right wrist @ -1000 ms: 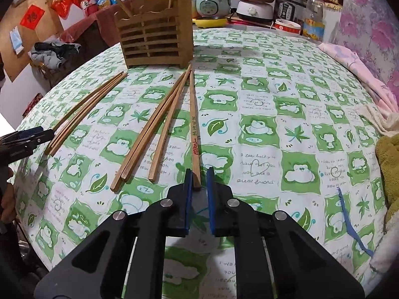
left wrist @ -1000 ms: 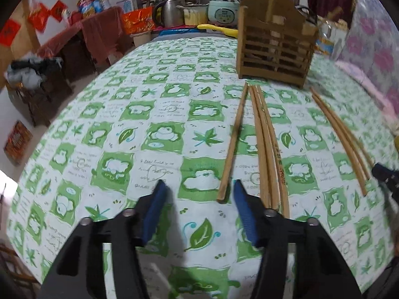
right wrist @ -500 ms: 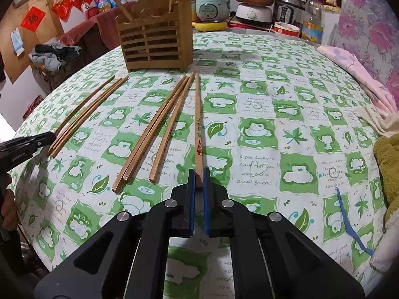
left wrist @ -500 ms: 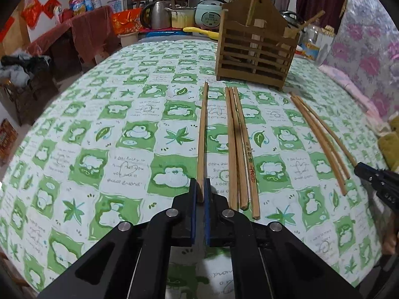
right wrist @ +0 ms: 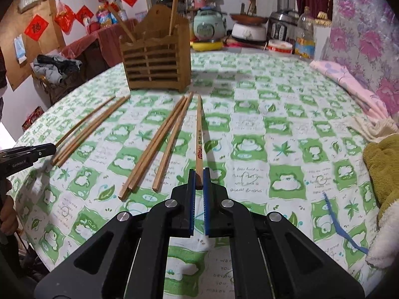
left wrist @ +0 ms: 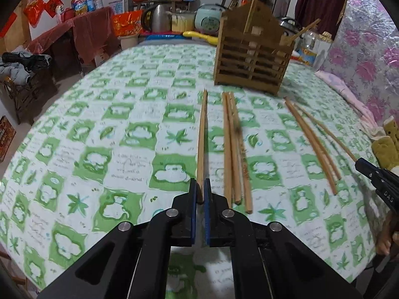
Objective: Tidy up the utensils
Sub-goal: 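Carry the left tool's chopstick into the holder while the right tool drops its chopstick there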
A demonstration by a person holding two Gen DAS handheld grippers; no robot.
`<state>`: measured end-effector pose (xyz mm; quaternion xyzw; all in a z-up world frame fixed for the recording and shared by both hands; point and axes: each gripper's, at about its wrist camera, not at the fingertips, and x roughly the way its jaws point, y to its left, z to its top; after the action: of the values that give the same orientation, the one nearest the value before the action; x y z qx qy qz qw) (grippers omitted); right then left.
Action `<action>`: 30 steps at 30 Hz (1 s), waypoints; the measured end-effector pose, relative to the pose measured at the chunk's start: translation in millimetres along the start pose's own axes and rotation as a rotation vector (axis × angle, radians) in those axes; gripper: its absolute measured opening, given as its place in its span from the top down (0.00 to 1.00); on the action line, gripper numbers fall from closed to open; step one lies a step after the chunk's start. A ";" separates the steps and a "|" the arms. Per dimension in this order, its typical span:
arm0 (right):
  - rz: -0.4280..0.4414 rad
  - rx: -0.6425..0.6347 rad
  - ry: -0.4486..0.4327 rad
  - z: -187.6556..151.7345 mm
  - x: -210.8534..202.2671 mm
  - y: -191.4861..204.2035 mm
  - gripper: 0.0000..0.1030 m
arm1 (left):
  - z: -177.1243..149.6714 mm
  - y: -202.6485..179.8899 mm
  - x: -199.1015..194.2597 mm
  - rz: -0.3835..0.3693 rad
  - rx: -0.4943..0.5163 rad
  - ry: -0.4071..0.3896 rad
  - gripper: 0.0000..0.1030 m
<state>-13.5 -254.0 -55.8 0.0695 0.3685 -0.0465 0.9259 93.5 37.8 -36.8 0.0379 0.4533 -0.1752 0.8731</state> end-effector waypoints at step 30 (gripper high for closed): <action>0.085 -0.070 -0.312 84.1 -112.9 31.6 0.94 | 94.8 -45.6 -117.8 -0.070 0.098 -0.226 0.94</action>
<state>-34.0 -232.7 85.4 0.0445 0.2186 -0.0046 0.9748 89.6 5.8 117.8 0.0448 0.3441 -0.2306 0.9091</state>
